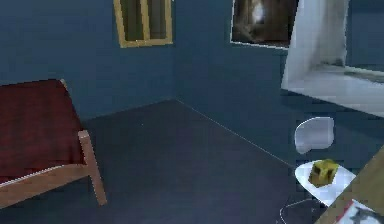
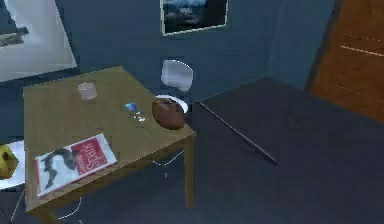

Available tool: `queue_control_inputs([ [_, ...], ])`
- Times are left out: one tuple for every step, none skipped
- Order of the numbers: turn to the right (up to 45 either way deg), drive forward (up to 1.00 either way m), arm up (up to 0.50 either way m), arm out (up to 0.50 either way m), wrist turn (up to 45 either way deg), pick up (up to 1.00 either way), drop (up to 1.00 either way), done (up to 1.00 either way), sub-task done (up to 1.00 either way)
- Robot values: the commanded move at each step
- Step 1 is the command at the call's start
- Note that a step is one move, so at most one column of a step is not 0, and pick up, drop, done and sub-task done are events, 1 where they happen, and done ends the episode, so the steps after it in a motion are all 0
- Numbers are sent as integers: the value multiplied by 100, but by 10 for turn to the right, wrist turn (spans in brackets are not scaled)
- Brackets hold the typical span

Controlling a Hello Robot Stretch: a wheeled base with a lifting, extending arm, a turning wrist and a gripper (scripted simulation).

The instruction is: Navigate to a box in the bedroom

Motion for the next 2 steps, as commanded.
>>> queue_control_inputs([
  [390,0,0,0,0,0,0,0,0],
  [0,0,0,0,0,0,0,100,0],
])
